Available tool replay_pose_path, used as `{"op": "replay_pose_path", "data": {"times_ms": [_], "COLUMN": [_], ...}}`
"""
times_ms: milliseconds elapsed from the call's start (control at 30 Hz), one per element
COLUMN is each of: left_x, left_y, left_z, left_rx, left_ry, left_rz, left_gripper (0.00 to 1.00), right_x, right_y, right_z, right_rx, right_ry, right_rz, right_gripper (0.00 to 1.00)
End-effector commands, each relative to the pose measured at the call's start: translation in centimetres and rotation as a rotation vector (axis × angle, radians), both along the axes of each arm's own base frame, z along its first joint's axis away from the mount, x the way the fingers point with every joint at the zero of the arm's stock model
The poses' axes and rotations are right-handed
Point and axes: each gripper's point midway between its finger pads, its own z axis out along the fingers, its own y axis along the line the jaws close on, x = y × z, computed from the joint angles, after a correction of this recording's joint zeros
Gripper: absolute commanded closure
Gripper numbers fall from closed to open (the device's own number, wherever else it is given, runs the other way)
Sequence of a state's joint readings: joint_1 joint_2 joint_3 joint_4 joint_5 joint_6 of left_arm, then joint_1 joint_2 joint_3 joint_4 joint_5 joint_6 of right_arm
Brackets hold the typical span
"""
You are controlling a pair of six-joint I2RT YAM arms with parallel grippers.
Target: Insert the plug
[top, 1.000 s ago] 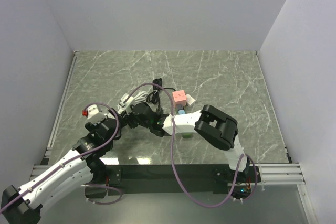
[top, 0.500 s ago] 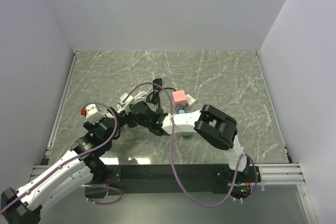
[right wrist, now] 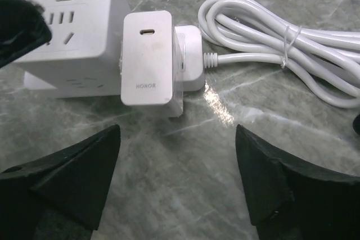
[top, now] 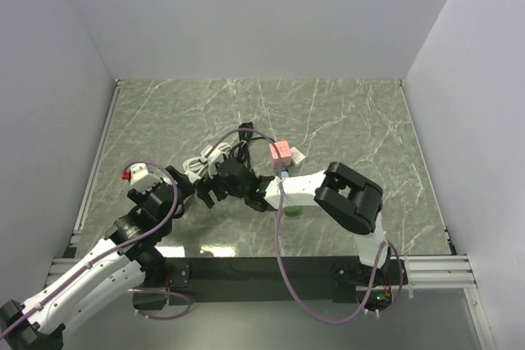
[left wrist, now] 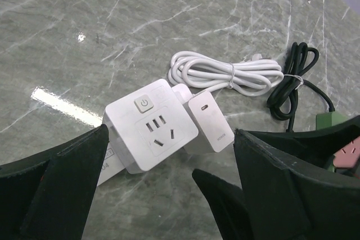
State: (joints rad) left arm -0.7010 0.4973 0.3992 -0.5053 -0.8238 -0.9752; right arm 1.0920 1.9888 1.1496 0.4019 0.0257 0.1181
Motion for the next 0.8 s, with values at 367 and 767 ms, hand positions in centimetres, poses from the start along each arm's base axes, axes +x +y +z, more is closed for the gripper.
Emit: {"op": "replay_pose_path", "data": {"times_ms": [367,767], "left_x": [2.8,5.9], "left_y": [-3.0,-7.4], "left_z": [4.5,7.0], "left_rx": [-0.055,-0.033], "left_ry": [-0.120,-0.211], "left_rz": [-0.068,-0.247], "left_gripper": [0.01,0.01], "right_x": [-2.5,1.8], "right_y": [-8.7,-25.4], "right_z": [7.2,12.2], "right_rx": [0.120,0.200], "right_ry": [-0.105,-0.185], "right_rz": [-0.096,-0.540], "right_gripper": [0.07,0.06]}}
